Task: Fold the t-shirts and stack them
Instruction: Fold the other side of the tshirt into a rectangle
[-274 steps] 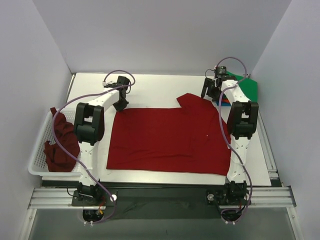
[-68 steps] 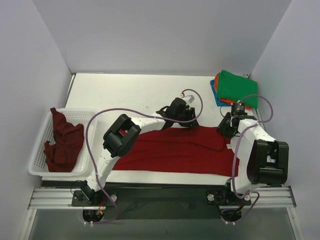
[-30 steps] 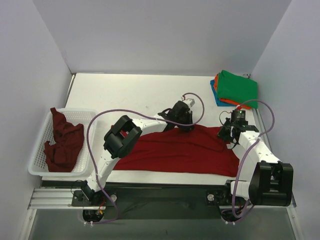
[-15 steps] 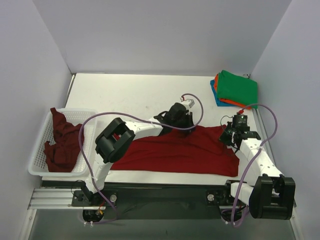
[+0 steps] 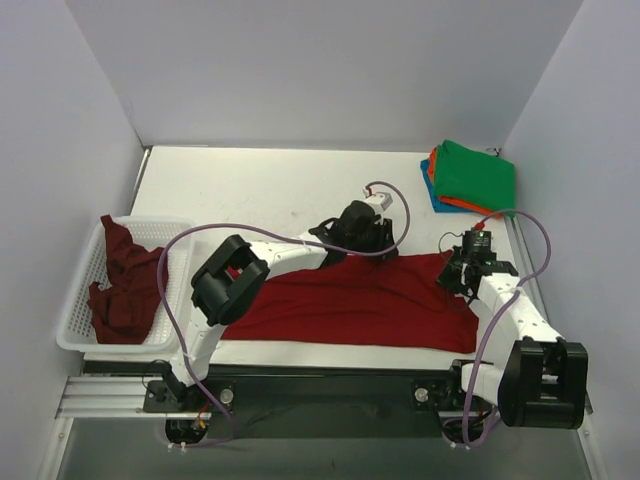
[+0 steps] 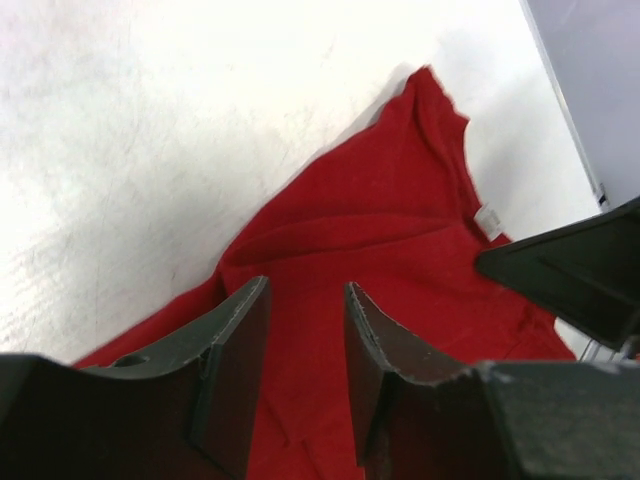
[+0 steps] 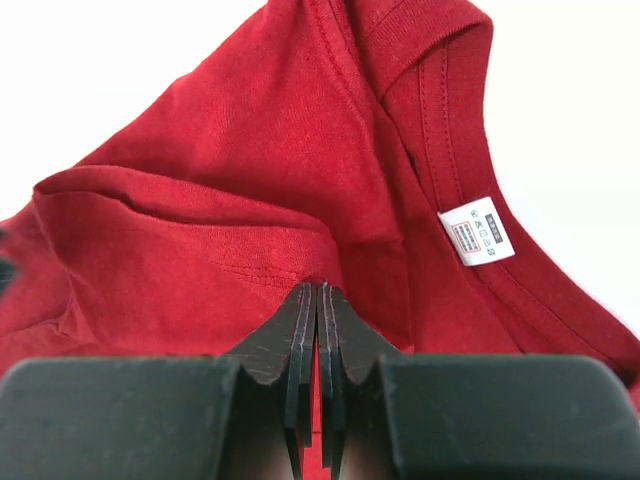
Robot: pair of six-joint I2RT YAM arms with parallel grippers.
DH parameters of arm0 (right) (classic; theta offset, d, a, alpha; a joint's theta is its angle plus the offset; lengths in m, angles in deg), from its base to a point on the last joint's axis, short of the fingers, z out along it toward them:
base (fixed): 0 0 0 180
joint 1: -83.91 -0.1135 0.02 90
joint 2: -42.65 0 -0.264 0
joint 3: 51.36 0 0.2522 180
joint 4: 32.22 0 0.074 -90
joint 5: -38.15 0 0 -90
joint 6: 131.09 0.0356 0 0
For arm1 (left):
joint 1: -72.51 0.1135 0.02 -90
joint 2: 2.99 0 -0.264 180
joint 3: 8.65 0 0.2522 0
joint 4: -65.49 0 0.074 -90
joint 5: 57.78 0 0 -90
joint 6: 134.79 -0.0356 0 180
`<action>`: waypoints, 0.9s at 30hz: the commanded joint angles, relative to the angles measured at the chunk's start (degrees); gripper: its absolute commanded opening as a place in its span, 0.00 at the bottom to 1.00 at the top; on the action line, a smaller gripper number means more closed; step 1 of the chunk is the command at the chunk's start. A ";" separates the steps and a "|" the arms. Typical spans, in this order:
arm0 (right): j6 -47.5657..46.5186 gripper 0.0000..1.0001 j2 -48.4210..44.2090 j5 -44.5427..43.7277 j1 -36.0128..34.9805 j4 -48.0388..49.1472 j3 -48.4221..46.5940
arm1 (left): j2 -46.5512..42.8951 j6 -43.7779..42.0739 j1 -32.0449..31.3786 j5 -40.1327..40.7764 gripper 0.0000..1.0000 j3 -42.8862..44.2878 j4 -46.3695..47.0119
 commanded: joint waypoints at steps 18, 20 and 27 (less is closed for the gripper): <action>0.21 0.01 -6.69 -1.25 -0.48 -1.92 2.42 | -2.81 0.72 0.73 4.58 0.37 -1.17 -6.73; 0.29 0.01 -7.12 -1.25 -0.48 -2.36 2.33 | -2.37 0.72 0.73 3.79 0.37 -0.83 -6.73; 0.21 0.01 -8.09 -1.34 -0.92 -3.16 2.33 | -0.44 1.42 0.64 0.89 0.55 -0.47 -2.60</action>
